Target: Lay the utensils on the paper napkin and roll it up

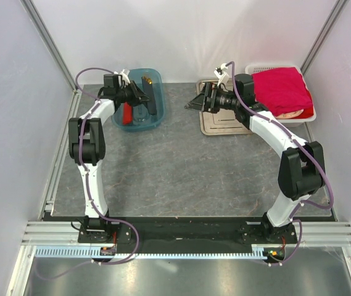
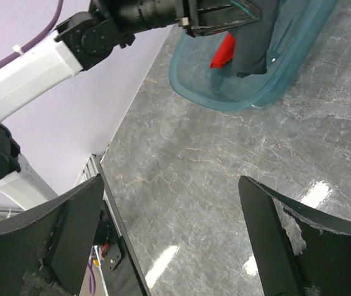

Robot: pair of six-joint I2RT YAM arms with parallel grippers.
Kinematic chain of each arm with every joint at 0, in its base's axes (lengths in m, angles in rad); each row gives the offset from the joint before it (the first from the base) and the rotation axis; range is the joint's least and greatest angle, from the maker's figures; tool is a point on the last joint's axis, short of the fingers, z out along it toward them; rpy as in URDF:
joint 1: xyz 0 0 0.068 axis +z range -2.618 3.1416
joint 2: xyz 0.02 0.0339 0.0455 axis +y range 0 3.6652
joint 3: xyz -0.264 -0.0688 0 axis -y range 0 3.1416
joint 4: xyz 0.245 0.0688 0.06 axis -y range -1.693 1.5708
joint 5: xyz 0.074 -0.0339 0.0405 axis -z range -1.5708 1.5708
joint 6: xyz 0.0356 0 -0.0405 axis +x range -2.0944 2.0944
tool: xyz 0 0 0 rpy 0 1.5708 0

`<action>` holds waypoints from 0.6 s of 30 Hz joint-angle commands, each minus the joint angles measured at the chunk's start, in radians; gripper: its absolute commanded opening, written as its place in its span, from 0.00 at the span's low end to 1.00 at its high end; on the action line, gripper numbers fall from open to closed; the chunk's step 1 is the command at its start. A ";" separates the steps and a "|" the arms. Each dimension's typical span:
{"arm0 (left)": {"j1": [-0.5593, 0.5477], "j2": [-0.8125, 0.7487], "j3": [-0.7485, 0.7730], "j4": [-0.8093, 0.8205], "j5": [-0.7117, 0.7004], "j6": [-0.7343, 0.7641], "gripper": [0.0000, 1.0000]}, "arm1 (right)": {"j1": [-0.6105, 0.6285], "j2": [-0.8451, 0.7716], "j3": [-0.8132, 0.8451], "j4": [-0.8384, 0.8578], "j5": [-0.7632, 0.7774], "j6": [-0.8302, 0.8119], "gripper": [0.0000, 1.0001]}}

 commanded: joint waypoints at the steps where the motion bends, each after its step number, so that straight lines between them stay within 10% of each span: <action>1: 0.003 0.042 0.080 0.007 -0.048 0.018 0.02 | -0.004 -0.029 -0.011 0.011 0.001 -0.024 0.98; 18: 0.014 0.213 0.170 0.014 0.030 -0.016 0.02 | -0.003 0.015 -0.019 0.009 -0.002 -0.025 0.98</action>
